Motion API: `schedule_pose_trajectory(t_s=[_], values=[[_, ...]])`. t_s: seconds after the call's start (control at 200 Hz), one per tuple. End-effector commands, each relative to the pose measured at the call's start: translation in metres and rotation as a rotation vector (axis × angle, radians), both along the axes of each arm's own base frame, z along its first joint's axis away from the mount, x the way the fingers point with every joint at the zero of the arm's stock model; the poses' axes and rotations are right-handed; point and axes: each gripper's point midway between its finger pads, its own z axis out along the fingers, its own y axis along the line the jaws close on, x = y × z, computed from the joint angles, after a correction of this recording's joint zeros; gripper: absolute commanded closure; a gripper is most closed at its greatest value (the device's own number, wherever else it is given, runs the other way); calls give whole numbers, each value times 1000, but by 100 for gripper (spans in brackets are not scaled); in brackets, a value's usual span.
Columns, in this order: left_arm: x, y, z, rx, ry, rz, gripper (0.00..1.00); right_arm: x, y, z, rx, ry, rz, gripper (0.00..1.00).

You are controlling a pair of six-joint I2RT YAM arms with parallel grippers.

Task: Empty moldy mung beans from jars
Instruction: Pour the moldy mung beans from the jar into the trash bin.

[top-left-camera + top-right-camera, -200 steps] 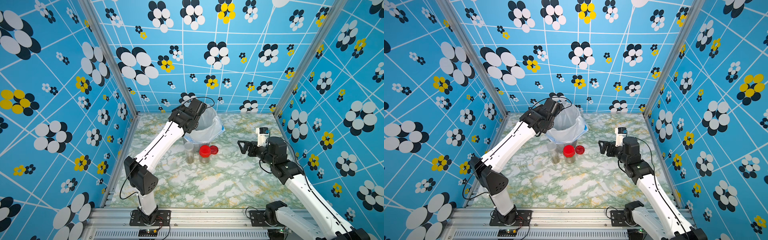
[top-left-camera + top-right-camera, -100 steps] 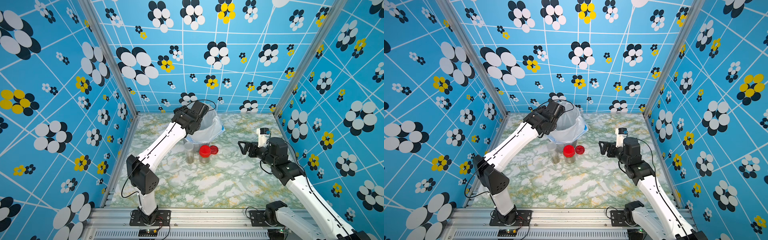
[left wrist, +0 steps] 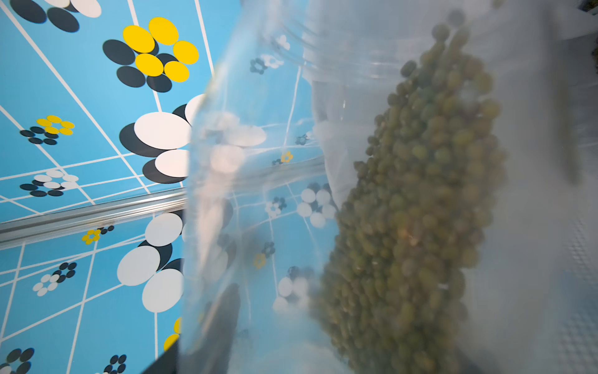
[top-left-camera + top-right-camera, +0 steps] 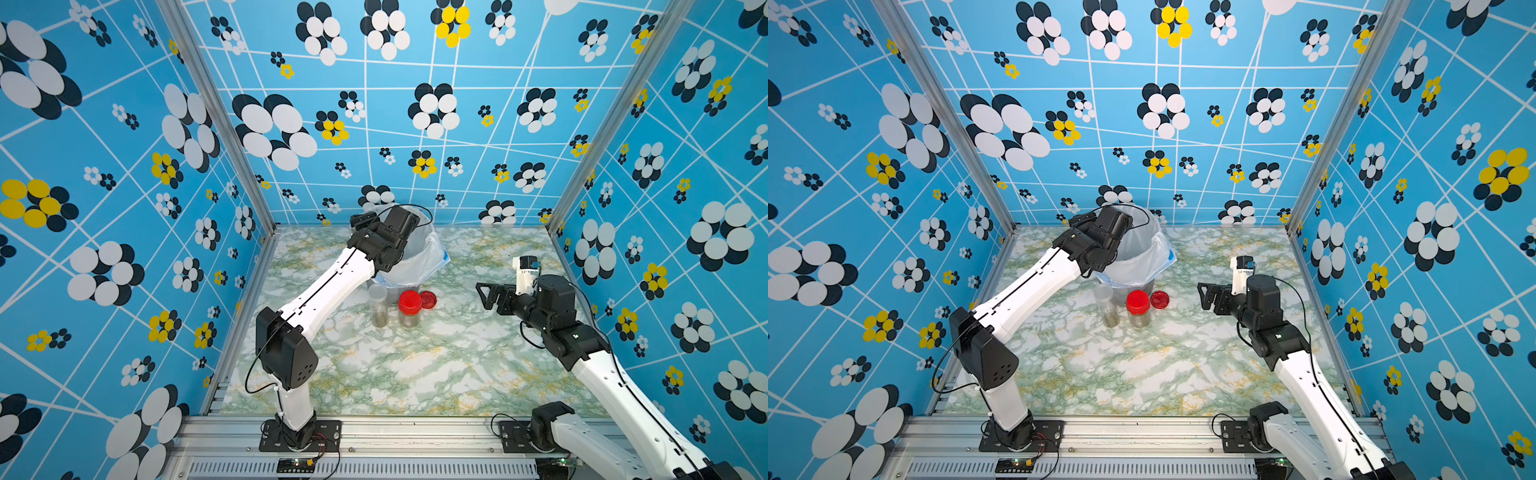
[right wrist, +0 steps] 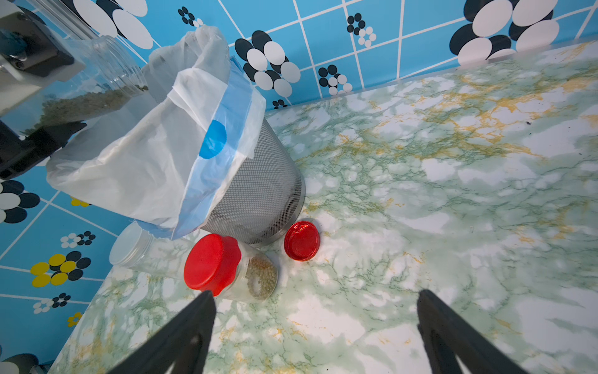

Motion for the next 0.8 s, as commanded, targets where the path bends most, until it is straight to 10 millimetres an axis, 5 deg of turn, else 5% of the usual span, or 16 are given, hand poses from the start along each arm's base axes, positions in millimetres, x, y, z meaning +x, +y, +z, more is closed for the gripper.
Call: schedule_pose_trajectory(t_s=[0.0, 0.49, 0.794], values=[[1, 0, 16, 18, -58, 6, 50, -3, -3, -5, -20, 12, -3, 1], [9, -6, 17, 113, -69, -10, 50, -5, -1, -4, -16, 20, 9, 1], [11, -9, 35, 167, -124, -41, 50, -4, 0, -8, -11, 26, 11, 1]])
